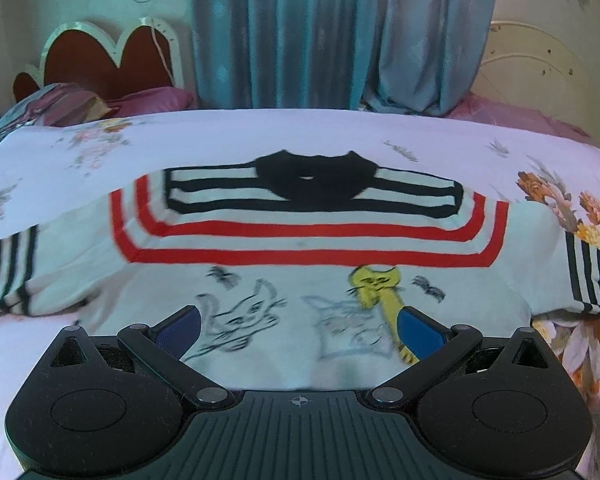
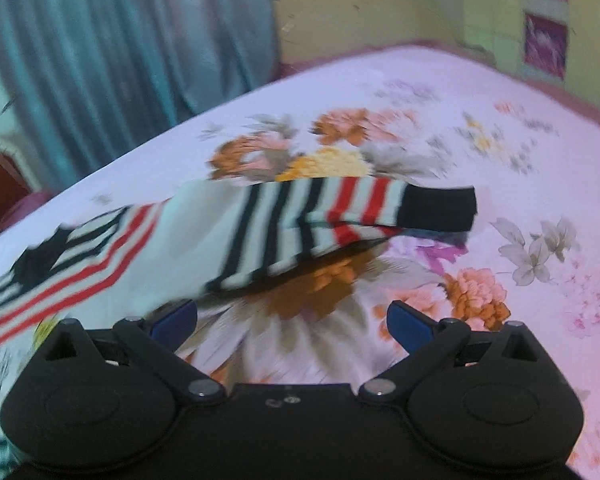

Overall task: Fold small clothes
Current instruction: 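Move the right gripper to the black sleeve cuff and grasp it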

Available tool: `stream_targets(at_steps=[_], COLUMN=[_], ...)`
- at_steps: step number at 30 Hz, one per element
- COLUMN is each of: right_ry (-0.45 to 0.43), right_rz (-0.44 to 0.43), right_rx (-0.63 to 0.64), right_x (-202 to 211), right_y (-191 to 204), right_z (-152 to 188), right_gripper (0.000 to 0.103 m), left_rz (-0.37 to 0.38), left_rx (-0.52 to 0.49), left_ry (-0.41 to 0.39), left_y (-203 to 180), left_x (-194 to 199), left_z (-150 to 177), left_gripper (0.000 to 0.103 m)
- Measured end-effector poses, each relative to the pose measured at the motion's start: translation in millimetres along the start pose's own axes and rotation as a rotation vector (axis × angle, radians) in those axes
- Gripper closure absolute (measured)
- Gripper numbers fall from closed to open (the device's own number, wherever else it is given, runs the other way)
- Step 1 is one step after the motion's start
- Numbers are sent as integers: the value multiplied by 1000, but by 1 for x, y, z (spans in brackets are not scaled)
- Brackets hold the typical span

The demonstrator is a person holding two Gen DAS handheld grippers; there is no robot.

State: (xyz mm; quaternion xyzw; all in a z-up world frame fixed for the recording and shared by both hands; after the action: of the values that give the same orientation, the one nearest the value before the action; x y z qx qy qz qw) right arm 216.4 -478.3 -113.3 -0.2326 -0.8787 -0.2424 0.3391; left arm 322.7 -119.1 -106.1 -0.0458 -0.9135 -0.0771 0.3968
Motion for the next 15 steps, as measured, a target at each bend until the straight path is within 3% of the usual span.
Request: stream_targets(at_steps=[9, 13, 15], right_ry=[87, 58, 33], right_rz=[-12, -4, -5], right_rx=[-289, -341, -342], right_x=[-75, -93, -96], right_y=[-53, -60, -59], right_z=[-37, -47, -53], right_gripper=[17, 18, 31], left_rz=[-56, -73, -77], left_rx=[5, 19, 31], left_ry=[36, 44, 42], left_y=[-13, -4, 2], left_x=[-32, -37, -38], left_z=[-8, -6, -4], left_gripper=[0, 0, 0])
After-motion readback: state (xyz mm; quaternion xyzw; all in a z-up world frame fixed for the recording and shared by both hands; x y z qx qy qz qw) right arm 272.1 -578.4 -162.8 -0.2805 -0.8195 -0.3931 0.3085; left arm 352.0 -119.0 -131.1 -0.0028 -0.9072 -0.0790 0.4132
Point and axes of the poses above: each gripper's, at about its wrist camera, not at the fingertips, and x roughly against the way its jaws point, y to its left, z to its underside, the point moved 4 cm from there along -x, roughly the way its jaws point, and after that the axes turned 8 degrees about -x, right-handed, at the moved point
